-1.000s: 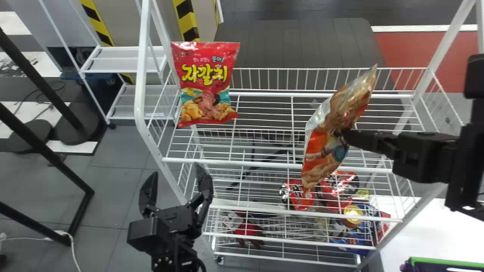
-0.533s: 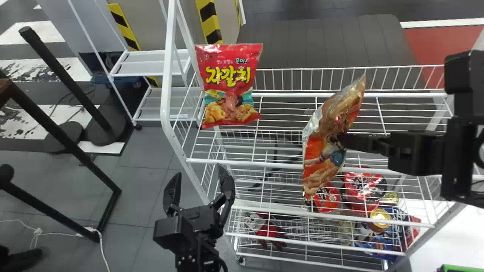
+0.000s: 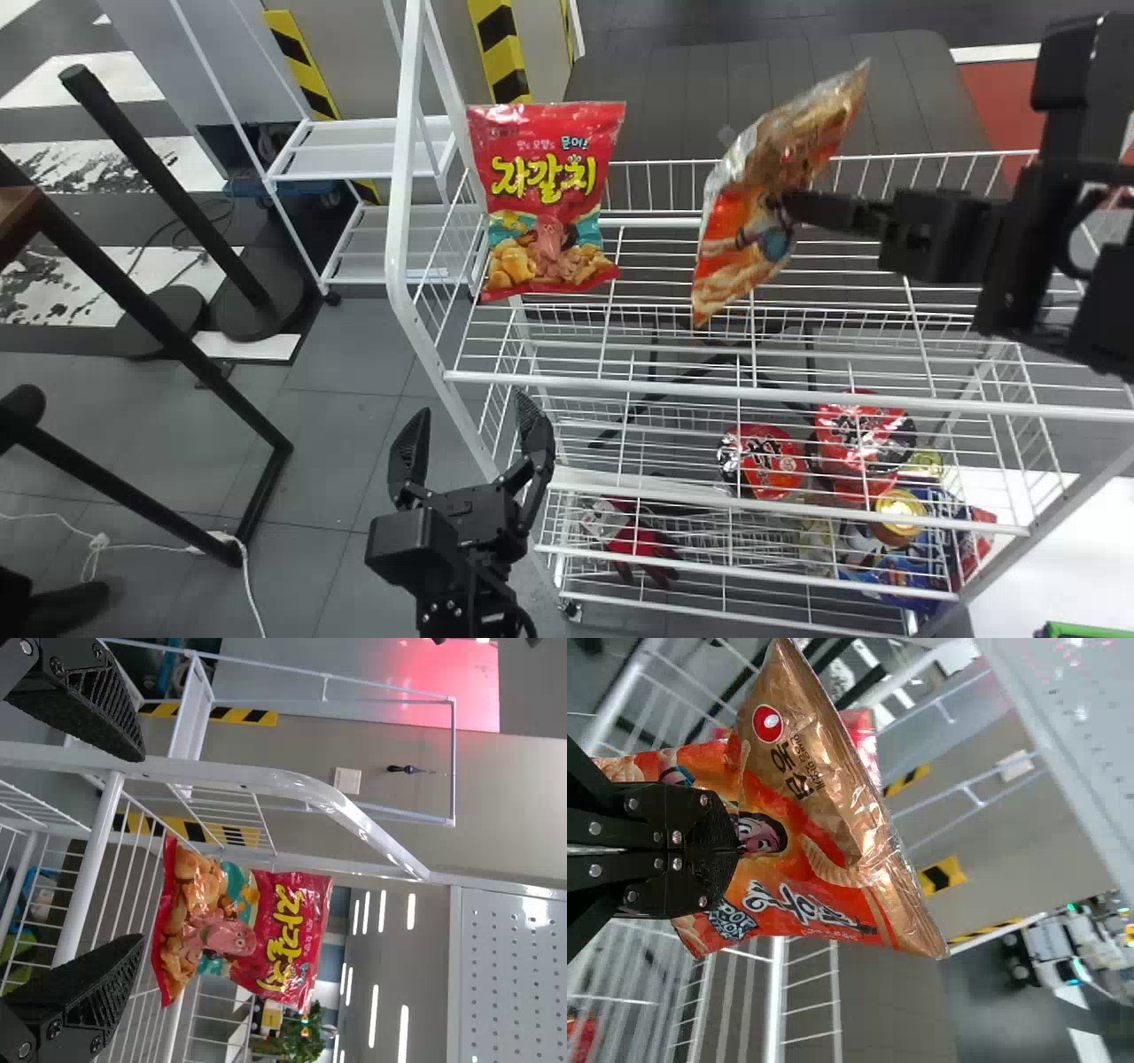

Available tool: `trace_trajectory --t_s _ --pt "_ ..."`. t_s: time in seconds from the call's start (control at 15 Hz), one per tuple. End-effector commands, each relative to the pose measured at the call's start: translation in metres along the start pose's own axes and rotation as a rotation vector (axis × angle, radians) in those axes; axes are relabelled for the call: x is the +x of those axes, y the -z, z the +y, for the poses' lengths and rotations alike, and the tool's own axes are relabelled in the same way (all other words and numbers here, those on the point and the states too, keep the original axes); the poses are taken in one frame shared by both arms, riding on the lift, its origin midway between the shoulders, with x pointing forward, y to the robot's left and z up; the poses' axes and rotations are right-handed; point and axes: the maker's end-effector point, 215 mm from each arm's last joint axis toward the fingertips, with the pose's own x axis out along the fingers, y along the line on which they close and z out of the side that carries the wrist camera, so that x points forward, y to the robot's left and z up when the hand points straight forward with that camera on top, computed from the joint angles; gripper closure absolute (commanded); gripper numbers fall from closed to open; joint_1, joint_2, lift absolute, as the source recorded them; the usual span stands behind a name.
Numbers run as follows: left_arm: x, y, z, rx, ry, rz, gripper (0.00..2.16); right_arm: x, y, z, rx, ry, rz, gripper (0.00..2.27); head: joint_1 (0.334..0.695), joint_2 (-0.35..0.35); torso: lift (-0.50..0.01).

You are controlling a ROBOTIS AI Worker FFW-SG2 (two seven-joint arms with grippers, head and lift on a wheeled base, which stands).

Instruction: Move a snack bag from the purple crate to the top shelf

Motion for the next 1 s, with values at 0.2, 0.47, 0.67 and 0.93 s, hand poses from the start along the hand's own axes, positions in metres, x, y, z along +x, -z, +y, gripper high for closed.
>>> trace_trajectory --t_s 0.2,0.47,0.67,0.93 --pt "-0.002 -0.002 0.007 0.002 -0.011 -0.007 0.09 0.043 -0.015 0.008 0.09 -0.106 -0.107 2.09 0.695 0.216 0.0" --pt "-0.002 -0.003 0.01 0.002 -0.016 -0.012 0.09 0.053 -0.027 0.002 0.178 -0.14 -0.196 2.09 0.695 0.227 0.0" --pt "-0.002 -0.002 0.009 0.002 -0.012 -0.008 0.09 0.065 -0.009 0.012 0.187 -0.122 -0.176 2.09 0.695 0.223 0.0" --pt "-0.002 -0.003 0.013 0.004 -0.017 -0.014 0.09 0.074 -0.003 0.021 0.152 -0.07 -0.19 2.09 0.695 0.246 0.0"
